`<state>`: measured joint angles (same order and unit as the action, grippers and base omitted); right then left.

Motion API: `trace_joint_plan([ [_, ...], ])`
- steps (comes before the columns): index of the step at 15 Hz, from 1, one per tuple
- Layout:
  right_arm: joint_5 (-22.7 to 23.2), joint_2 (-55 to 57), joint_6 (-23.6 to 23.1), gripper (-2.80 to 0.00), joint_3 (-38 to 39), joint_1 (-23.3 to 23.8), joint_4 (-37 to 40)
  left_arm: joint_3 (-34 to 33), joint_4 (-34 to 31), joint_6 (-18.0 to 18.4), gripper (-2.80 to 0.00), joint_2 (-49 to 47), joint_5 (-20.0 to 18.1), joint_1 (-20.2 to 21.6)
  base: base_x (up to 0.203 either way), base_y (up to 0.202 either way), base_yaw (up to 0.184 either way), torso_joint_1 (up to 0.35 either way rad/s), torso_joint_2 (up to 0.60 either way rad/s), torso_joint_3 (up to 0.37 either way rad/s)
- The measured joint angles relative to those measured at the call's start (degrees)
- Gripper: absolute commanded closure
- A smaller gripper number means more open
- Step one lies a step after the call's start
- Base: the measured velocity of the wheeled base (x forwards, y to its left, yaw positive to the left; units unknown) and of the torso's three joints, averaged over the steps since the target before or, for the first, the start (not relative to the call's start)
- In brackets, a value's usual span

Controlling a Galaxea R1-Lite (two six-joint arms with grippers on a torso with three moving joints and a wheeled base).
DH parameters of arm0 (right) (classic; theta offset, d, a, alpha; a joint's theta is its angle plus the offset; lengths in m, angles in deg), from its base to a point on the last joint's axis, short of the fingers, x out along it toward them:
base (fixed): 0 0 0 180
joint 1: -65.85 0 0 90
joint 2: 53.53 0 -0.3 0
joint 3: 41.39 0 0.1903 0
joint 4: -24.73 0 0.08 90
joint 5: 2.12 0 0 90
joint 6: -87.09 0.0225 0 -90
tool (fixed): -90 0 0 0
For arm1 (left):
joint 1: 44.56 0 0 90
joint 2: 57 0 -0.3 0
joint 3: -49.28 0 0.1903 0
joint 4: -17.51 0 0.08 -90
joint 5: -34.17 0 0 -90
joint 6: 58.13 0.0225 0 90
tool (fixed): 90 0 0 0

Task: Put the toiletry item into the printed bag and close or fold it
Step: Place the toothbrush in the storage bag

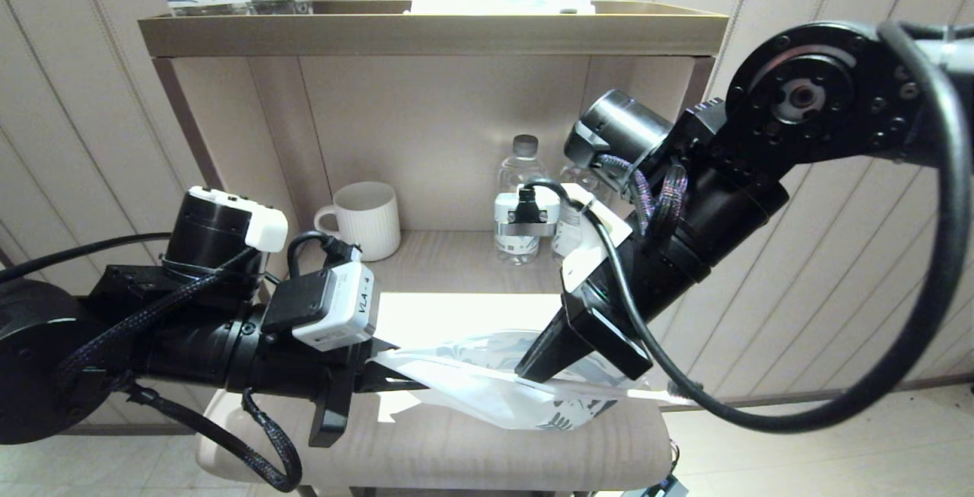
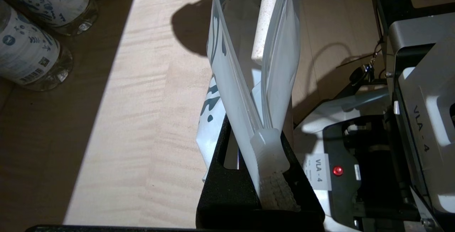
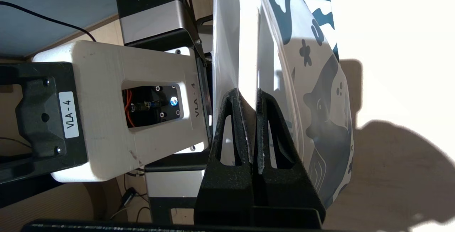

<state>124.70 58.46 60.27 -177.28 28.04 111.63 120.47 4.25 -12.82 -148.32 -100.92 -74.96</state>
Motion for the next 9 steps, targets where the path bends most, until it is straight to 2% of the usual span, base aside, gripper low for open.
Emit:
trace_joint_plan([
  [1, 0.0, 0.0, 0.0, 0.0, 0.0, 0.0, 0.2, 0.0, 0.0, 0.0, 0.0, 0.0, 0.0, 0.0, 0.0, 0.0, 0.0, 0.0, 0.0, 0.0],
  [2, 0.0, 0.0, 0.0, -2.8, 0.0, 0.0, 0.3, 0.0, 0.0, 0.0, 0.0, 0.0, 0.0, 0.0, 0.0, 0.0, 0.0, 0.0, 0.0, 0.0],
  [9, 0.2, -0.1, 0.2, -2.8, 0.1, -0.4, -2.5, -0.3, 0.1, 0.1, 0.0, 0.4, 0.0, 0.0, 0.0, 0.0, 0.0, 0.0, 0.0, 0.0],
])
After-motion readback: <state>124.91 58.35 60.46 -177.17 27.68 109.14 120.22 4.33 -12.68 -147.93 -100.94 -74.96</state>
